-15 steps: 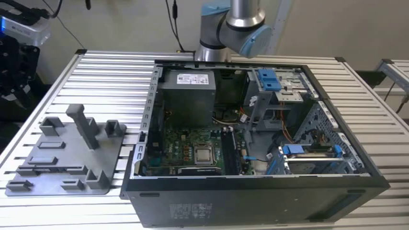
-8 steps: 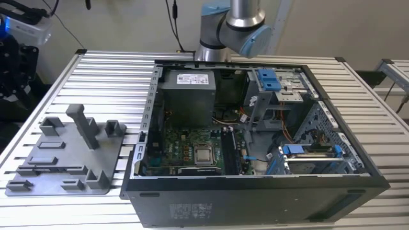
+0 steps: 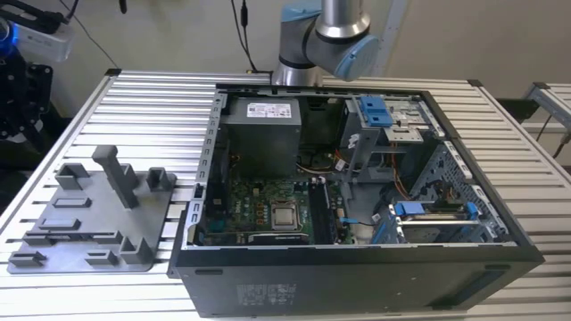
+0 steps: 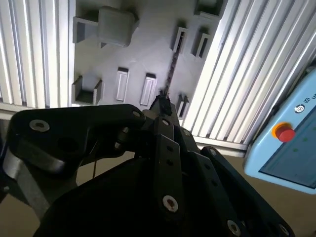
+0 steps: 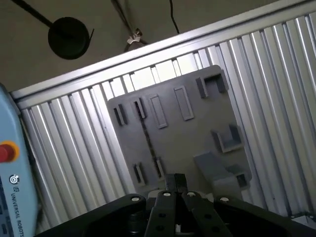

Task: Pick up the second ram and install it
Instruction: 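Pick up the second ram and move it above second insertion slot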

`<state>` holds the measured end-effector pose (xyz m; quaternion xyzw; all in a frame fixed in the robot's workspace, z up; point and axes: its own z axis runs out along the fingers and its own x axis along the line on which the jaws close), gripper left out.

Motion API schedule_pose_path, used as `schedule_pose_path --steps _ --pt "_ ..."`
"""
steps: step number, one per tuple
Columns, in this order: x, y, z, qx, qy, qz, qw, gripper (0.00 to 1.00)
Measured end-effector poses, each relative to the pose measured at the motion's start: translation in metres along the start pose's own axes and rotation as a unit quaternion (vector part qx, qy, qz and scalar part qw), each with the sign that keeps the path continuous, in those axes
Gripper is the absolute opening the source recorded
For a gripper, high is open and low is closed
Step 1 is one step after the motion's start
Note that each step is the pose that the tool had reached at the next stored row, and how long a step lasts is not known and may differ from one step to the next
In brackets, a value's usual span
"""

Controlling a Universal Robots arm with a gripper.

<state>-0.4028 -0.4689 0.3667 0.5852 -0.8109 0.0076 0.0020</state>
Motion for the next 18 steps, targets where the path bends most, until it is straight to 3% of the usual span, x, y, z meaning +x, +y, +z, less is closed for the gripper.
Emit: schedule_pose_path --steps 6,13,18 --pt "0.0000 0.0000 0.0013 0.0004 0.0001 -0.025 0.9997 0.11" --pt "0.0000 0.0001 0.0023 0.0008 -0.0001 -0.054 0.9985 0.11" --pt "0.0002 0.0009 0.0023 0.0008 -0.0001 -0.054 0.9985 0.11"
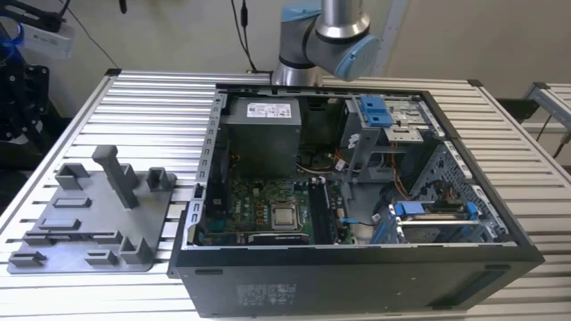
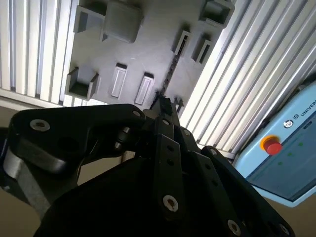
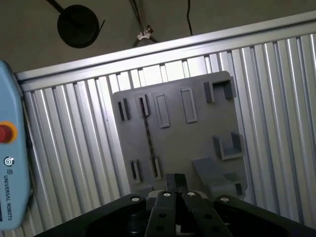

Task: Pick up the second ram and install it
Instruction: 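Pick up the second ram and move it above second insertion slot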

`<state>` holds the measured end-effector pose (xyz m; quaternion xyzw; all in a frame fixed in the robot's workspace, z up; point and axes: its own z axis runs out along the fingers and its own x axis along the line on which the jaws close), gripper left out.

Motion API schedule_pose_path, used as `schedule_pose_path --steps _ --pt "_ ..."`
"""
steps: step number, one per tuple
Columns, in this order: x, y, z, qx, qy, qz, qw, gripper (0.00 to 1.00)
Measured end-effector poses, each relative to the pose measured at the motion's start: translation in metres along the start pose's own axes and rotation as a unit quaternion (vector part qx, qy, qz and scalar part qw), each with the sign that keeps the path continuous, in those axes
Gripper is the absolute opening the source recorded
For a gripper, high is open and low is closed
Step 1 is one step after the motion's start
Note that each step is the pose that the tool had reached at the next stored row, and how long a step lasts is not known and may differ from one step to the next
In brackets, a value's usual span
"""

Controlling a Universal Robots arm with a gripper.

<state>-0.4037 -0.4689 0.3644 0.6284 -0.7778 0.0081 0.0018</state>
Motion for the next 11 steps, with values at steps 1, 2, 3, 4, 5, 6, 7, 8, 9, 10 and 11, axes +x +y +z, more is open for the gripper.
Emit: schedule_pose_path --steps 1,2,3,4,5,6,7,8,9,10,11 --pt "0.0000 0.0002 0.0000 0.0000 0.0000 0.000 1.0000 0.11" --pt "0.0001 0.0003 0.0000 0.0000 0.0000 0.000 1.0000 0.12" --pt "0.0001 0.0005 0.0000 0.0000 0.0000 0.000 1.0000 0.12" --pt "0.0002 0.0007 0.0000 0.0000 0.0000 0.000 1.0000 0.17" --pt "0.0002 0.0008 0.0000 0.0000 0.0000 0.000 1.0000 0.24" --pt "0.0002 0.0010 0.0000 0.0000 0.0000 0.000 1.0000 0.30" --pt "0.0003 0.0012 0.0000 0.0000 0.0000 0.000 1.0000 0.30" --pt "0.0003 0.0013 0.0000 0.0000 0.0000 0.000 1.0000 0.36" --pt "0.0003 0.0015 0.0000 0.0000 0.0000 0.000 1.0000 0.36" --pt "0.0004 0.0017 0.0000 0.0000 0.0000 0.000 1.0000 0.36" --pt "0.0004 0.0018 0.0000 0.0000 0.0000 0.000 1.0000 0.36"
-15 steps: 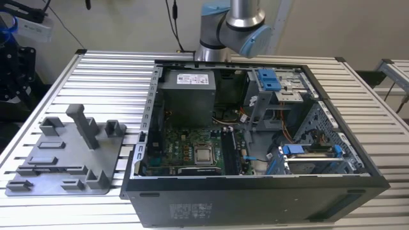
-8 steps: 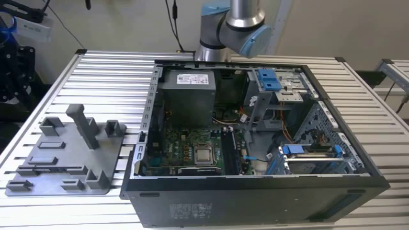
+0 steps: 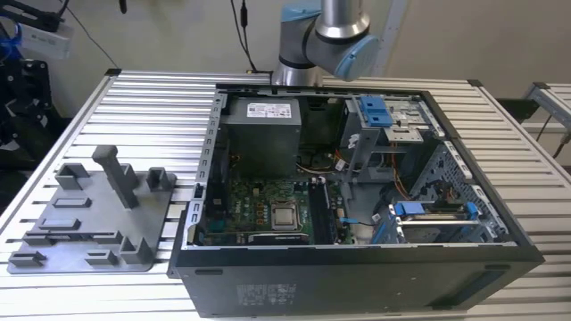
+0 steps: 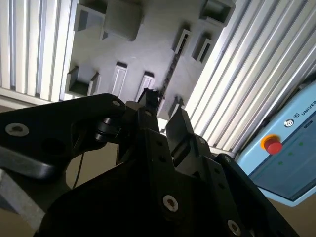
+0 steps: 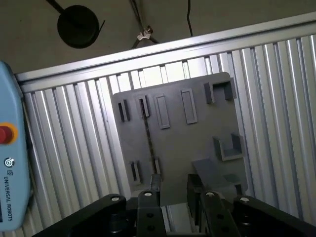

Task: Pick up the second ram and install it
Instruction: 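Pick up the second ram and move it above second insertion slot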

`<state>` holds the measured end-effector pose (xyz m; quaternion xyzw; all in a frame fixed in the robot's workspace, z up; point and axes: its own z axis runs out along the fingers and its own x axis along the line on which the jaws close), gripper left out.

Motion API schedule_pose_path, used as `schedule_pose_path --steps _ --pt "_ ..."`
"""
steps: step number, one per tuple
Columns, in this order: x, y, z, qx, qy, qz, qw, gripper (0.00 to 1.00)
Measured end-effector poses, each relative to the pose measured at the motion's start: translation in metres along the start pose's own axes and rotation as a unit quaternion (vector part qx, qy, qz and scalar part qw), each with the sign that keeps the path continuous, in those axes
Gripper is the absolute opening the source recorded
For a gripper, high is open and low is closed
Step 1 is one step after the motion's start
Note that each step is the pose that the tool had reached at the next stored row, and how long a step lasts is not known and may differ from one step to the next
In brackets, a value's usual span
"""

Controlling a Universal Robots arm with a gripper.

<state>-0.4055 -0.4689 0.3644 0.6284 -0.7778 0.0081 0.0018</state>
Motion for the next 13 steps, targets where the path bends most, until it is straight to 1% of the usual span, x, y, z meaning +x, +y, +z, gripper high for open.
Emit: schedule_pose_path --steps 6,13 --pt "0.0002 0.0010 0.0003 0.0000 0.0000 0.000 1.0000 0.36" --pt "0.0003 0.0021 0.0098 0.0028 -0.0015 -0.007 1.0000 0.36"
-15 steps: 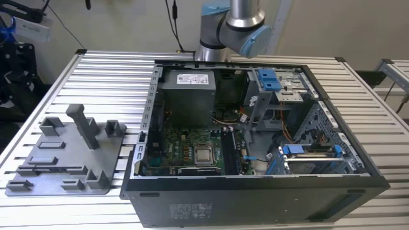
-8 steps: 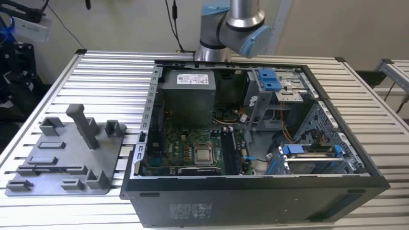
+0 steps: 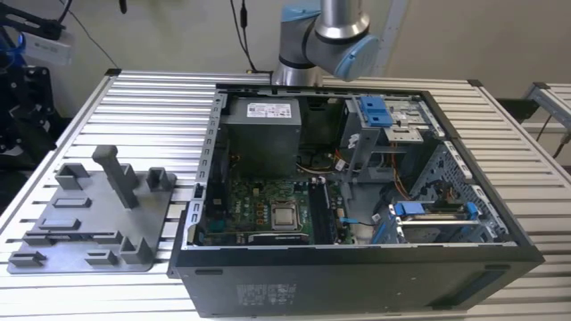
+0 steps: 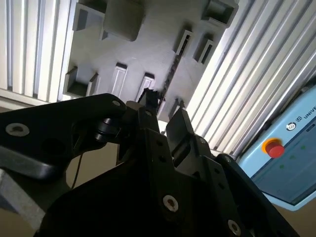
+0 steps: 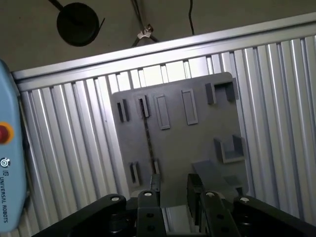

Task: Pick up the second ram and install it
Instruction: 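Pick up the second ram and move it above second insertion slot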

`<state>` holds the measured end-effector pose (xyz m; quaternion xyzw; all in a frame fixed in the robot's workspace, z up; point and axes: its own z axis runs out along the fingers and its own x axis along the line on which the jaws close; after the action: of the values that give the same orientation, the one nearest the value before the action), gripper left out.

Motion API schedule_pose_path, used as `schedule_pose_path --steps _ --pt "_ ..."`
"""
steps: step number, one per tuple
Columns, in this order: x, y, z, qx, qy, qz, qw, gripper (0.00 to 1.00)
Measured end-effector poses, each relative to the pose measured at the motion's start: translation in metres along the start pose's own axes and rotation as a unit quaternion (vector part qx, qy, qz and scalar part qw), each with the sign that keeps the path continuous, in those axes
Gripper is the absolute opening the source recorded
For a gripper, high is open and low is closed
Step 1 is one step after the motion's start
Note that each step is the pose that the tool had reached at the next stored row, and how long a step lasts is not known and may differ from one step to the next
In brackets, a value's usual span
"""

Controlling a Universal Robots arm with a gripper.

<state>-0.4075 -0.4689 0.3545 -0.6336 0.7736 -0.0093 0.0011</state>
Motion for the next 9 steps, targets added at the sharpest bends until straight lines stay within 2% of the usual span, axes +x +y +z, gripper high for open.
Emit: schedule_pose_path --steps 9 --pt "0.0004 0.0003 0.0098 0.0000 -0.0007 -0.011 0.9999 0.36"
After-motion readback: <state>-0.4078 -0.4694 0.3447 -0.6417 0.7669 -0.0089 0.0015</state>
